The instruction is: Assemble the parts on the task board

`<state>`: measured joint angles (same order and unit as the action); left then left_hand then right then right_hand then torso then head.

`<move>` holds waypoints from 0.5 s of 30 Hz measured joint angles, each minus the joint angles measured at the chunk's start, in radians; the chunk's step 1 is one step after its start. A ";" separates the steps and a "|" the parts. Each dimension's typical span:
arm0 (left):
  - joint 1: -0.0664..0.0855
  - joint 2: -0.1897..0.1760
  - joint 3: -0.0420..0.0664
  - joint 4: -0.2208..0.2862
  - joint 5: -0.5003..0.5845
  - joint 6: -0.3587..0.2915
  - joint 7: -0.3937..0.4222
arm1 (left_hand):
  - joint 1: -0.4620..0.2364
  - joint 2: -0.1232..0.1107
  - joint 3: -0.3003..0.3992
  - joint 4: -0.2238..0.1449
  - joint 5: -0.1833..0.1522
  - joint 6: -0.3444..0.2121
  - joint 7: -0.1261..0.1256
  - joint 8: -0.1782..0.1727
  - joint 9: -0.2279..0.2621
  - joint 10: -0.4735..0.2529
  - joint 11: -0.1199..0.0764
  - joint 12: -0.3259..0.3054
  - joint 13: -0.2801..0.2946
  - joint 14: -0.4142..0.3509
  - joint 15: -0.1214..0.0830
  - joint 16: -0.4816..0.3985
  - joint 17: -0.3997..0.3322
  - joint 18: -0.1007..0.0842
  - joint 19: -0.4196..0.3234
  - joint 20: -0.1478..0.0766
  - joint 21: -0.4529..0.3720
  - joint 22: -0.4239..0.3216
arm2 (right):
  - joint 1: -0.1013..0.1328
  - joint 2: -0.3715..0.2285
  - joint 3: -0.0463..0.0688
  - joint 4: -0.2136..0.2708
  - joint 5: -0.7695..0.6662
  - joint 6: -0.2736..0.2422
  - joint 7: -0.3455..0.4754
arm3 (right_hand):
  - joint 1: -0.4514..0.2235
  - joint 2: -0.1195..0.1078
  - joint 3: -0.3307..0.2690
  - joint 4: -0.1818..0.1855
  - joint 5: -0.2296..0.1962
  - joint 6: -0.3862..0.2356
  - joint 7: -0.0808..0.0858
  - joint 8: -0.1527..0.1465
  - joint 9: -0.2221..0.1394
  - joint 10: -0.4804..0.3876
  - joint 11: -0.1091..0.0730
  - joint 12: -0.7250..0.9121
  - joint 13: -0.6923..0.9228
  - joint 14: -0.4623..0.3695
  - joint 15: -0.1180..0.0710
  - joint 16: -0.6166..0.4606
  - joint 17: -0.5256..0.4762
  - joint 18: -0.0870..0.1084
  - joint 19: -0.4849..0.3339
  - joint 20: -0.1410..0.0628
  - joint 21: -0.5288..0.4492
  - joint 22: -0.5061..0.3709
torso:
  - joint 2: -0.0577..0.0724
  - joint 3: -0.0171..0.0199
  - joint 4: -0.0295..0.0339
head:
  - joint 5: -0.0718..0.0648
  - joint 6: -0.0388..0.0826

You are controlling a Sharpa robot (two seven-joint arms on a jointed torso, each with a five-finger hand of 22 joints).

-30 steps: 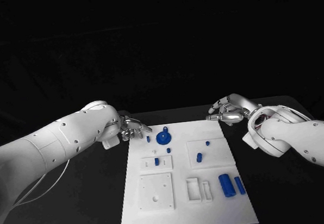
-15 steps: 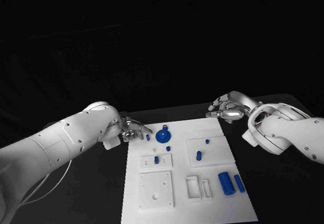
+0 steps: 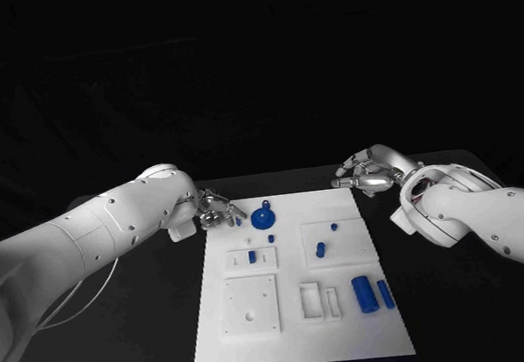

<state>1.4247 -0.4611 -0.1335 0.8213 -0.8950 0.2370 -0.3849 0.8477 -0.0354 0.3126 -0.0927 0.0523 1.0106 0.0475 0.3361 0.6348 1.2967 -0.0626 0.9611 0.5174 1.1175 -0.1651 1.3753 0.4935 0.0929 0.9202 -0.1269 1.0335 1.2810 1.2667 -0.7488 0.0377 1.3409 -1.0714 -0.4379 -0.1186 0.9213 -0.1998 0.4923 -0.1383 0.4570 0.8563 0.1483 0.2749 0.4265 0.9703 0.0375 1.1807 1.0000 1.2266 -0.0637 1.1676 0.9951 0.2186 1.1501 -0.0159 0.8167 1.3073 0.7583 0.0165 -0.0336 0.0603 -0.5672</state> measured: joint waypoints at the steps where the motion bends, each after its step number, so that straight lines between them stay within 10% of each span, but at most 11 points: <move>1: 0.000 0.000 0.000 -0.001 0.001 0.000 0.000 | 0.005 0.005 -0.001 -0.006 0.000 0.000 0.000 0.000 0.000 0.000 0.000 0.000 0.000 0.000 0.000 0.000 -0.001 0.000 0.000 0.000 0.000 0.001 | 0.000 0.000 0.000 0.000 0.000 0.000 0.000 | 0.000 0.000 0.000 0.000 0.000 0.000 0.000 0.000 0.000 0.000 0.000 0.000 0.000 0.000 0.000 0.000 0.000 0.000 0.000 0.000 0.000 0.000 | 0.000 0.0000 0.0000 | 0.000 0.000; 15: 0.000 0.002 0.000 -0.009 0.020 -0.003 0.007 | 0.039 0.051 -0.006 -0.045 0.013 0.003 0.002 0.000 -0.006 0.000 0.000 0.000 0.000 0.000 0.000 0.000 -0.004 -0.006 0.000 0.000 -0.004 0.003 | 0.000 0.005 0.000 -0.001 0.001 0.000 0.000 | 0.000 0.000 0.000 0.000 0.000 -0.004 0.000 0.000 0.000 0.000 0.000 0.000 -0.001 0.000 0.000 0.000 -0.001 0.000 0.000 0.000 0.000 0.000 | 0.000 -0.0001 0.0011 | -0.002 -0.001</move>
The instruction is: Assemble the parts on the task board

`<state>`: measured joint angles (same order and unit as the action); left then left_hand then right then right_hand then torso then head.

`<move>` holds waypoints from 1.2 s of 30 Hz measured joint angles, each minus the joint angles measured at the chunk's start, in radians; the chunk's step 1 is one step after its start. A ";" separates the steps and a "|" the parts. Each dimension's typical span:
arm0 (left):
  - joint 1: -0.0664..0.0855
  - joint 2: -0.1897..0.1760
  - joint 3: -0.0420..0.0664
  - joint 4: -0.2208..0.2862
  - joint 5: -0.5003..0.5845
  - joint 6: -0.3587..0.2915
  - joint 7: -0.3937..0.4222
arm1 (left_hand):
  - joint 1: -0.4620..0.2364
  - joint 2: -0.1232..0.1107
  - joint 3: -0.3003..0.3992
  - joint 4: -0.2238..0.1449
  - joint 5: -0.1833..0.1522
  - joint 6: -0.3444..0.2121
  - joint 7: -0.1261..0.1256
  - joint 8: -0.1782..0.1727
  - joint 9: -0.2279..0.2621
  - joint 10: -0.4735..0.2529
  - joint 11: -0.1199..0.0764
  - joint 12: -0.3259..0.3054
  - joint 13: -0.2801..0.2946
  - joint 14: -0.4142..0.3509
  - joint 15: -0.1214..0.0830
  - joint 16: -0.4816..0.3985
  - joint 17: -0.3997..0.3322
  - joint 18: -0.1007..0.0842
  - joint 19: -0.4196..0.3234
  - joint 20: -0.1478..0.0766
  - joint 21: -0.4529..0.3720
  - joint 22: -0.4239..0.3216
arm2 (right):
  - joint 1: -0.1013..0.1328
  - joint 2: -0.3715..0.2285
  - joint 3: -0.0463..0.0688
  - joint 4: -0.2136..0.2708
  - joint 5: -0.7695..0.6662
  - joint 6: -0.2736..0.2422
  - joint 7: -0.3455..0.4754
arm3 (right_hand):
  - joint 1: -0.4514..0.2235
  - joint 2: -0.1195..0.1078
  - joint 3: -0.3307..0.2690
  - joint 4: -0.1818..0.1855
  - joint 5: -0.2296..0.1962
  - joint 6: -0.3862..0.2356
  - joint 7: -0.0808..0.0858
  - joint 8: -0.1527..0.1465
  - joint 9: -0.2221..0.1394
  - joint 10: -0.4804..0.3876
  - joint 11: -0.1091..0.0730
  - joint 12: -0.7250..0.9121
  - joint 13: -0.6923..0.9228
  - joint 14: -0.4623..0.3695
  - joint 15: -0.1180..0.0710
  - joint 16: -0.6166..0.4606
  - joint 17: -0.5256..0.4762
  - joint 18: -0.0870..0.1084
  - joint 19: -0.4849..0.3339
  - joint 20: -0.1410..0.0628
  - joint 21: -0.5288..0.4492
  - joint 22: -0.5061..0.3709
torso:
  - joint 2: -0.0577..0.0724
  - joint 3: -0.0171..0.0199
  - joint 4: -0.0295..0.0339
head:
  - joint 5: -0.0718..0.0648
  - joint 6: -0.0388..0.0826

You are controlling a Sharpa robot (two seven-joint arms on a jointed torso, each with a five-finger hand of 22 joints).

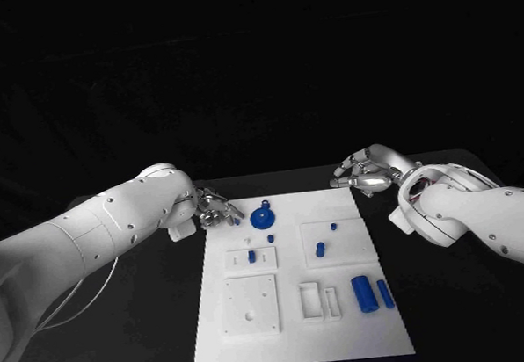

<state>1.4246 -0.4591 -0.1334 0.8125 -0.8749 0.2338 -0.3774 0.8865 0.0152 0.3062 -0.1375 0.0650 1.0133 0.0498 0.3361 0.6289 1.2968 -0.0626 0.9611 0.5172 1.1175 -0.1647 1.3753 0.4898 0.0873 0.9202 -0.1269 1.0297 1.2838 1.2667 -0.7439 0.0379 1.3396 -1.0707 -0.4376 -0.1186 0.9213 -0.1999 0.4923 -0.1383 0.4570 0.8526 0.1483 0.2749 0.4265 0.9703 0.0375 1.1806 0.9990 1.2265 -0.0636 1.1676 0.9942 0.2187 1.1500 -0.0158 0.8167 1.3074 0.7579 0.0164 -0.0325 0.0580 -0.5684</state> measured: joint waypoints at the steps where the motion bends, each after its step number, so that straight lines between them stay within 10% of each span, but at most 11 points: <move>1: 0.000 0.000 0.000 0.000 0.002 -0.001 0.001 | 0.006 0.006 0.001 -0.007 0.008 0.000 0.000 0.000 0.000 0.000 0.000 0.000 0.000 0.000 0.000 0.000 0.000 -0.005 0.000 0.000 0.000 0.001 | 0.000 0.001 0.000 0.000 0.000 0.000 0.000 | 0.000 0.000 0.000 0.000 0.000 0.000 0.000 0.000 0.000 0.000 0.000 0.000 0.000 0.000 0.000 0.000 0.000 0.000 0.000 0.000 0.000 0.000 | 0.000 0.0000 0.0000 | 0.000 0.000; 10: 0.000 0.001 0.000 -0.002 0.021 -0.007 0.007 | 0.025 0.035 0.014 -0.044 0.032 0.001 -0.002 0.000 -0.003 0.000 0.000 0.000 0.001 0.000 0.000 0.004 -0.001 -0.005 0.000 0.000 0.000 0.005 | 0.000 0.000 0.000 0.000 0.000 -0.001 0.000 | 0.000 0.000 0.000 0.000 0.000 -0.002 -0.001 0.000 0.000 0.000 0.000 0.000 -0.001 0.000 0.000 0.000 0.000 0.000 0.000 0.000 0.000 0.000 | 0.000 -0.0004 0.0000 | -0.001 0.000; 23: 0.000 -0.007 0.000 0.003 0.029 -0.026 0.013 | 0.096 -0.011 0.280 -0.029 -0.017 0.031 -0.009 0.012 -0.008 0.027 -0.003 0.001 0.005 0.011 0.006 0.020 -0.002 -0.018 0.027 -0.008 0.003 0.018 | 0.000 0.000 0.000 -0.001 0.001 -0.001 -0.001 | 0.000 0.000 0.000 0.000 0.004 -0.004 0.000 0.000 0.000 0.000 0.000 0.004 -0.002 0.000 0.000 0.000 -0.001 0.000 -0.002 0.002 0.000 0.000 | 0.000 0.0001 0.0001 | 0.000 -0.001; 36: 0.000 -0.041 0.000 0.058 0.040 -0.090 0.016 | 0.074 -0.016 0.296 -0.032 0.107 0.055 -0.004 0.023 0.000 0.076 -0.018 0.015 0.009 0.046 -0.002 0.043 0.006 -0.018 0.066 -0.023 0.028 0.024 | 0.000 -0.002 0.000 -0.004 0.001 0.000 -0.001 | 0.000 0.000 0.000 0.000 0.004 -0.006 -0.001 0.000 0.000 0.000 0.000 0.004 -0.002 0.000 0.000 0.000 -0.001 0.000 -0.002 0.002 0.000 0.000 | 0.000 0.0002 0.0012 | 0.003 0.000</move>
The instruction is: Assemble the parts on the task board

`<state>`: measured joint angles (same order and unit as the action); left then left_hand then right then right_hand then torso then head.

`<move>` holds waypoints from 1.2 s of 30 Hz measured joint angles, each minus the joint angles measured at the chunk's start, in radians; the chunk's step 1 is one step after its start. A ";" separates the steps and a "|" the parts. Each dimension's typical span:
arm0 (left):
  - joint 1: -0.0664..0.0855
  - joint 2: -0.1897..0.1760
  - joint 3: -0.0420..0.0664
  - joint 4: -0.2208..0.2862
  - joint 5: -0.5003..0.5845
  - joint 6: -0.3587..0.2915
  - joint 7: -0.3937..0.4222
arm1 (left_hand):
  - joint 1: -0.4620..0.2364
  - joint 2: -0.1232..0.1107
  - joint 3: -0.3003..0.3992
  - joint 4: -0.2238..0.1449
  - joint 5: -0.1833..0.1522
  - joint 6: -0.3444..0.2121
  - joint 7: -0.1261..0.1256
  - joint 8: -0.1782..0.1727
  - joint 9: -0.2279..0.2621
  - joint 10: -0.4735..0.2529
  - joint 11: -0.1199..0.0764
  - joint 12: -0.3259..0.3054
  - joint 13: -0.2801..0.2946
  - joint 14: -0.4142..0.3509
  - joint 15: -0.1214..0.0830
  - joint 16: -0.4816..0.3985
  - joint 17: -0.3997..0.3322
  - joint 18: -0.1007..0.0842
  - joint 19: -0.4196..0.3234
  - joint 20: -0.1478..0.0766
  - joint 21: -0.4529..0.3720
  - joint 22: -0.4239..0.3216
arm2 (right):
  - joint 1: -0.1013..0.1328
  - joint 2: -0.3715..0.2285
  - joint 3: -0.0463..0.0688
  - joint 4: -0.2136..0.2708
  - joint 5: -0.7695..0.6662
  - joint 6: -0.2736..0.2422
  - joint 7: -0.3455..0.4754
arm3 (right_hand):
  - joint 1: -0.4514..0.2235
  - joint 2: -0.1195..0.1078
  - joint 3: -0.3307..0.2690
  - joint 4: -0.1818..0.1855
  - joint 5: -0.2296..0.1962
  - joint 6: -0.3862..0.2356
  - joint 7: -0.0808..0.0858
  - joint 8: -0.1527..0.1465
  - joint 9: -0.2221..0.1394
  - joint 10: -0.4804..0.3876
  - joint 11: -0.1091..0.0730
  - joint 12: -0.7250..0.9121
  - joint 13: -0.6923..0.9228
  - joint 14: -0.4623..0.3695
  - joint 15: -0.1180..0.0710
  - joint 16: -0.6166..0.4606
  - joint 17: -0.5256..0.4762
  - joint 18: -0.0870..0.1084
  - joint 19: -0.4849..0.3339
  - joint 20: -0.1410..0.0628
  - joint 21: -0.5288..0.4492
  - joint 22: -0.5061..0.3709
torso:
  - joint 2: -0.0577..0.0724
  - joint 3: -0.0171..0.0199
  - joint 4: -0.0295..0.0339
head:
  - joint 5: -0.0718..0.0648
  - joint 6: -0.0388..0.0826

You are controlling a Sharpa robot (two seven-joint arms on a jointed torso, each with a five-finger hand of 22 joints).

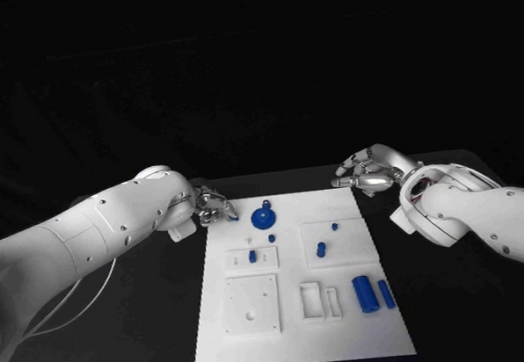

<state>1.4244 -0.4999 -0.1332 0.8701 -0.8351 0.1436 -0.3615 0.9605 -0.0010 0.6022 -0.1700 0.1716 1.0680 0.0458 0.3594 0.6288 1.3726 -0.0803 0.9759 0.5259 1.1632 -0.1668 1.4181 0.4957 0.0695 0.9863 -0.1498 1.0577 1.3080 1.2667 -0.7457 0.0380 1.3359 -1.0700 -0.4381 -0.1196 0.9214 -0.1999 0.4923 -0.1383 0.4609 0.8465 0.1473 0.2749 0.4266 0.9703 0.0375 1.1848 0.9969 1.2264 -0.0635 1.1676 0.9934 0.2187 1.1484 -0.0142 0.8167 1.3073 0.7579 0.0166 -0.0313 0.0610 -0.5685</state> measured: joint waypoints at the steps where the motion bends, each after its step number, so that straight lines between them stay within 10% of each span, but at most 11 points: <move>1: 0.000 -0.004 0.000 0.007 0.003 -0.005 0.000 | -0.001 -0.001 0.001 -0.001 0.008 0.002 0.002 0.000 0.000 0.005 -0.002 0.000 0.001 0.007 0.000 0.000 0.000 0.000 0.002 -0.002 0.003 0.000 | 0.000 0.000 0.000 0.000 0.000 0.000 0.000 | 0.000 0.000 0.000 0.000 0.000 0.000 0.000 0.000 0.000 0.000 0.000 0.000 0.000 0.000 0.000 0.000 0.000 0.000 0.000 0.000 0.000 0.000 | 0.000 -0.0001 0.0000 | 0.000 0.000; 19: 0.000 -0.184 -0.007 0.316 0.044 -0.101 -0.008 | -0.094 0.000 0.019 -0.046 0.206 0.014 0.004 0.027 0.009 0.036 -0.018 0.019 0.013 0.028 -0.004 0.019 0.010 0.000 0.033 -0.014 0.015 0.000 | 0.000 -0.012 0.000 0.004 0.000 0.000 -0.001 | 0.000 0.000 0.000 0.000 0.004 0.002 0.003 0.000 0.000 0.000 0.000 0.000 -0.001 0.000 0.000 0.000 -0.001 0.000 0.000 0.000 0.000 0.000 | -0.004 0.0005 0.0045 | 0.007 -0.001; 36: 0.000 -0.290 -0.075 0.520 0.018 -0.154 -0.041 | -0.155 -0.002 0.098 -0.076 0.224 0.017 0.004 0.041 0.013 0.034 -0.030 0.045 0.024 0.033 -0.005 0.034 0.018 -0.001 0.044 -0.019 0.026 0.000 | 0.000 -0.018 0.000 0.003 0.000 0.000 -0.001 | 0.000 0.000 0.000 0.000 0.004 0.002 0.003 0.000 0.000 0.000 0.000 0.000 -0.002 0.000 0.000 0.000 -0.001 0.000 0.000 0.000 0.000 0.000 | -0.006 0.0006 0.0081 | 0.016 -0.014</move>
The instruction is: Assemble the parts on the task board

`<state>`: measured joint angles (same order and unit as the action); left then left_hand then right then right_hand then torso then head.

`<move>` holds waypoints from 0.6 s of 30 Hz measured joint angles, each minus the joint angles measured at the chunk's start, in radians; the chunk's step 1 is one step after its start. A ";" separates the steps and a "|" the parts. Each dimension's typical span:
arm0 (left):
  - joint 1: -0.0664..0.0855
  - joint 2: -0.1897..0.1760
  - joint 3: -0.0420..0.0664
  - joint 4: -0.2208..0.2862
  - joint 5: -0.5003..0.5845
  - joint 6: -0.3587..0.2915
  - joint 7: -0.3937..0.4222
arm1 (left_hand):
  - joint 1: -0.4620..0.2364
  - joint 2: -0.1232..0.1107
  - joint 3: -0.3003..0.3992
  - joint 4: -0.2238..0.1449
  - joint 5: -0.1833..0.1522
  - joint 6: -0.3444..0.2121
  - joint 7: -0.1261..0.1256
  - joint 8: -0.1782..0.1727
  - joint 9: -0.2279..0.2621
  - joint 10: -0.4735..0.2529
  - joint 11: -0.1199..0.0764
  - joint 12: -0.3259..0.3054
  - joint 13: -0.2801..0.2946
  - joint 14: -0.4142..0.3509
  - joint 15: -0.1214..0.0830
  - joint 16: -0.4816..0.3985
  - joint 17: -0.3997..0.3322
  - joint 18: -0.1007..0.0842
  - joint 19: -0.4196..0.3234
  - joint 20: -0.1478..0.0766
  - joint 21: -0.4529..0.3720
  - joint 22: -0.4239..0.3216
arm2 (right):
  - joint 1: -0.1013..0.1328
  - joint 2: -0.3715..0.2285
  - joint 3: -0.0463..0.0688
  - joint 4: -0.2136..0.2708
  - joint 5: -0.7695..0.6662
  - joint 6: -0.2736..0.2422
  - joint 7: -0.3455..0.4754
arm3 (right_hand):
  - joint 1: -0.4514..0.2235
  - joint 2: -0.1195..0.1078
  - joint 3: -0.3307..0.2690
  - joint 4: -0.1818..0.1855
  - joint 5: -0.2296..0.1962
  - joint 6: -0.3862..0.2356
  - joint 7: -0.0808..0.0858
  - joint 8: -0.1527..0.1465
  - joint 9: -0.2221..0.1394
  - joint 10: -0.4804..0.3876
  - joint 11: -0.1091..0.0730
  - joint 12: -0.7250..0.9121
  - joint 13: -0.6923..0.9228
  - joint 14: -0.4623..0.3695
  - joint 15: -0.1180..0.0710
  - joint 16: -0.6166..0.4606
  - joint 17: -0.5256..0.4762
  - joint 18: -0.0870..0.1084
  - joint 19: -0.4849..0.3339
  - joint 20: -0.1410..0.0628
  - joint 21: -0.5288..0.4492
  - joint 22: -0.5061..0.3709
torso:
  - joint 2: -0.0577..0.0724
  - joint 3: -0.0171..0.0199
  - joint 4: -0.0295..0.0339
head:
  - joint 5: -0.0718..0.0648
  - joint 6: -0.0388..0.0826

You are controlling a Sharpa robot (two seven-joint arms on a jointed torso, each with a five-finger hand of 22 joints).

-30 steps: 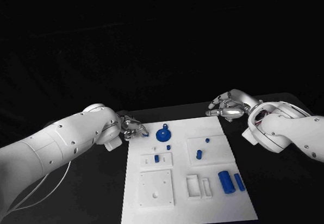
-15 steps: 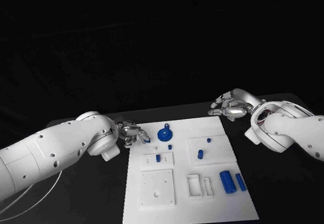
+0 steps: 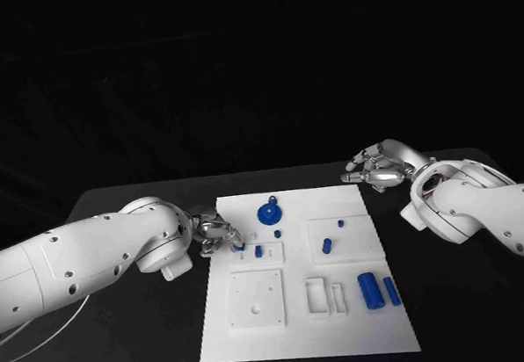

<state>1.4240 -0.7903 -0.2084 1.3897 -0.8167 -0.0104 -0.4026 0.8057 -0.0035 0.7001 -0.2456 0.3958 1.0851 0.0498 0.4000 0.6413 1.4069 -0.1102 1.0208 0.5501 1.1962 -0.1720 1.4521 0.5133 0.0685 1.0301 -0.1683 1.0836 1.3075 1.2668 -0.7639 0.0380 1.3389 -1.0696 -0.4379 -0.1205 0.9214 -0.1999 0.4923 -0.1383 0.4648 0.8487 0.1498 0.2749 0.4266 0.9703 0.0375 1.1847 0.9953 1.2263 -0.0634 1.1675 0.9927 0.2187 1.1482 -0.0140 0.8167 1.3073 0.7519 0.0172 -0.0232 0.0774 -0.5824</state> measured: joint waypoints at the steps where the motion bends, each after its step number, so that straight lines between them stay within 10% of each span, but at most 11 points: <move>1: 0.000 -0.004 -0.003 0.007 -0.009 0.001 -0.004 | -0.002 0.002 0.000 0.000 0.000 0.002 -0.002 0.000 0.000 0.001 -0.001 0.002 0.001 0.000 0.000 0.000 0.000 -0.001 0.001 -0.001 0.000 0.000 | 0.000 0.000 0.000 0.000 0.000 0.000 0.000 | 0.000 0.000 0.000 0.000 0.000 0.000 0.000 0.000 0.000 0.000 0.000 0.000 0.000 0.000 0.000 0.000 0.000 0.000 0.000 0.000 0.000 0.000 | 0.000 0.0000 -0.0004 | 0.001 -0.001; 18: 0.000 -0.002 -0.015 0.040 -0.094 0.013 -0.038 | -0.037 0.018 0.017 -0.017 0.010 0.002 -0.002 0.016 0.009 0.001 -0.002 0.013 0.005 0.004 0.000 0.008 0.004 -0.002 0.001 -0.001 0.004 0.000 | 0.000 -0.001 0.000 0.000 0.000 0.000 0.000 | 0.000 0.000 0.000 0.000 0.000 0.000 0.000 0.000 0.000 0.000 0.000 0.000 -0.002 0.000 0.000 0.000 -0.001 0.000 0.000 0.000 0.000 0.000 | 0.002 0.0002 -0.0022 | 0.007 -0.011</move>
<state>1.4242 -0.7920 -0.2233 1.4299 -0.9104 0.0029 -0.4405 0.7689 0.0141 0.7174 -0.2629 0.4058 1.0868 0.0482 0.4156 0.6507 1.4082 -0.1121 1.0340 0.5554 1.2001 -0.1720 1.4606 0.5176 0.0667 1.0314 -0.1696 1.0880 1.3073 1.2667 -0.7649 0.0379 1.3394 -1.0696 -0.4379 -0.1207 0.9214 -0.1999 0.4923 -0.1383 0.4648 0.8482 0.1494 0.2749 0.4266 0.9703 0.0374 1.1846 0.9935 1.2263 -0.0634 1.1675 0.9918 0.2187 1.1482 -0.0140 0.8167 1.3073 0.7535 0.0174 -0.0254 0.0847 -0.5937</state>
